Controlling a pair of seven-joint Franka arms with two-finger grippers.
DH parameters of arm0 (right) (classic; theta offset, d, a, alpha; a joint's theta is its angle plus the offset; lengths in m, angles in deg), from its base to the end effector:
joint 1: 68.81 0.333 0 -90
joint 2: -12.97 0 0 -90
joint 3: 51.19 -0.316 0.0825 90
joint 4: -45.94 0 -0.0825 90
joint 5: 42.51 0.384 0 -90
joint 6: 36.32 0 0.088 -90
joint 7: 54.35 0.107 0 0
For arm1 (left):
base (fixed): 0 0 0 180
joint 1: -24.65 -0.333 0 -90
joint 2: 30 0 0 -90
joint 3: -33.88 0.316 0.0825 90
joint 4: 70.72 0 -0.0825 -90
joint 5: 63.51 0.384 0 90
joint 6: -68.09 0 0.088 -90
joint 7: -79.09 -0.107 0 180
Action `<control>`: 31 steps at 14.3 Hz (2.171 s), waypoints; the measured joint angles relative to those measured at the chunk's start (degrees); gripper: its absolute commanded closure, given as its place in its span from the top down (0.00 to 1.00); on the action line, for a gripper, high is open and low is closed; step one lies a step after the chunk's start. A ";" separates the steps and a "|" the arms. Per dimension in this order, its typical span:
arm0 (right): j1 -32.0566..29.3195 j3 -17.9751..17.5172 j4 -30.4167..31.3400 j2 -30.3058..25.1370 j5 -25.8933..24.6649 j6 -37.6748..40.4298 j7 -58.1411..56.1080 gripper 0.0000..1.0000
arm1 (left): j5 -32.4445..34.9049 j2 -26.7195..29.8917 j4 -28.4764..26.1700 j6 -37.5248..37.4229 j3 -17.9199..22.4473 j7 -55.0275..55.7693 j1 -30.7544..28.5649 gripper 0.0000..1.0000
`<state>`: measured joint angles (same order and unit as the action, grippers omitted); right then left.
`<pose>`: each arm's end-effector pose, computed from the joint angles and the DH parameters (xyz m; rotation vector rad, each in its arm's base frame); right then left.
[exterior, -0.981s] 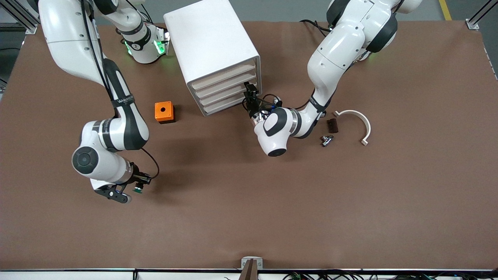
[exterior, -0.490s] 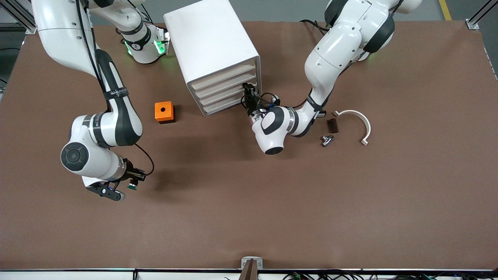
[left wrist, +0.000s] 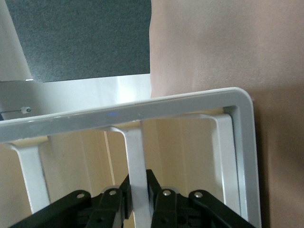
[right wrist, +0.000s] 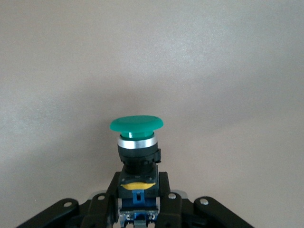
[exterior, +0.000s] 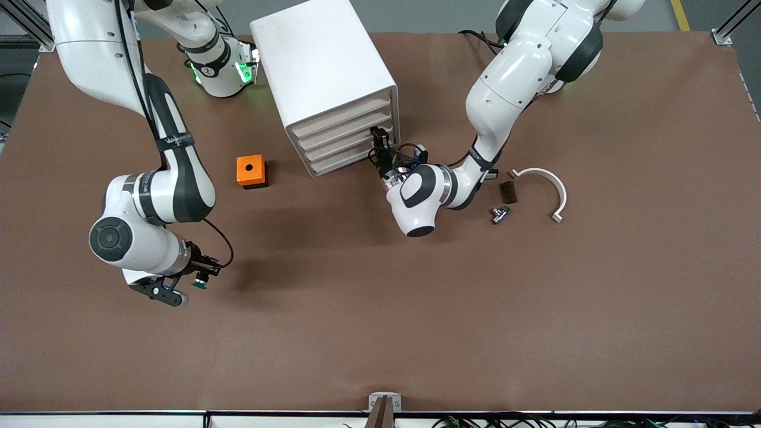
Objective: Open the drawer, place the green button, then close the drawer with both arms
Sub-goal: 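Open the drawer with the left gripper while the right gripper lifts the button, then carry the green button over the open drawer with the right gripper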
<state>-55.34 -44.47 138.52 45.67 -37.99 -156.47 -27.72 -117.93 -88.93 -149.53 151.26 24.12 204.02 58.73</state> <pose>0.6731 0.0932 0.2876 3.0627 -0.5792 -0.1280 0.4110 -0.4994 0.1161 -1.2160 -1.5851 1.3981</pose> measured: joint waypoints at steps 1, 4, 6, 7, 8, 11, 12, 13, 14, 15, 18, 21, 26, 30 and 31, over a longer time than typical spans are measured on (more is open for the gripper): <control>0.00 0.00 0.00 -0.08 0.00 0.01 0.07 0.00 | -0.52 -0.21 -0.05 -0.12 0.16 0.00 -0.21 0.12; 0.00 0.00 -0.01 -0.58 0.00 0.01 0.09 0.00 | -2.50 -0.90 -0.06 -0.38 0.45 -0.01 -2.08 0.13; 0.00 0.01 -0.05 -1.51 0.00 0.02 0.12 0.00 | -4.24 -1.37 -0.04 -0.38 0.57 -0.11 -4.28 0.14; -0.01 0.01 -0.03 -2.22 0.00 0.03 0.19 0.00 | -5.14 -1.58 -0.02 -0.37 0.64 -0.17 -5.54 0.14; -0.01 0.00 0.00 -2.99 0.03 0.12 0.37 0.00 | -5.75 -1.79 0.01 -0.36 0.67 -0.20 -6.77 0.14; 0.02 -0.26 0.20 -5.38 0.11 2.17 1.41 0.00 | -7.01 -2.31 0.36 -0.31 0.71 -0.22 -9.30 0.15; 0.03 -0.39 0.20 -5.87 0.11 2.37 1.66 0.00 | -7.33 -2.37 0.47 -0.26 0.79 -0.22 -9.71 0.15; 0.07 -0.52 0.20 -6.16 0.11 2.27 1.82 0.00 | -7.54 -2.38 0.54 -0.18 0.91 -0.23 -9.99 0.15; 0.19 -0.62 0.20 -6.27 0.11 2.08 2.08 0.00 | -7.60 -2.38 0.62 -0.04 1.05 -0.23 -10.23 0.16; 0.39 -0.72 0.20 -6.29 0.14 1.99 2.85 0.00 | -7.64 -2.38 0.70 0.08 1.24 -0.23 -10.50 0.16; 2.62 -1.11 0.22 -7.68 0.34 4.17 11.46 0.00 | -8.04 -2.38 0.92 0.14 2.19 -0.23 -11.34 0.18; 10.47 -1.52 0.30 -9.96 0.42 6.93 27.77 0.00 | -8.30 -2.38 1.23 0.15 2.83 -0.23 -12.08 0.40; 24.60 -1.66 1.81 -10.31 0.41 6.36 50.27 0.00 | -8.29 -2.37 2.54 1.09 3.25 -9.91 -12.26 0.99; 32.07 -1.65 7.37 -10.34 0.41 -0.16 65.11 0.00 | -8.29 -2.09 6.08 1.11 3.26 -19.51 -12.26 0.99; 33.51 -1.64 8.42 -10.34 0.41 -1.09 68.57 0.00 | -8.24 -1.84 6.67 1.11 3.27 -23.79 -12.26 0.99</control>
<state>-21.83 -46.11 146.94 35.33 -37.58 -157.56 40.85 -126.17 -90.78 -142.85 152.37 27.39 180.23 46.47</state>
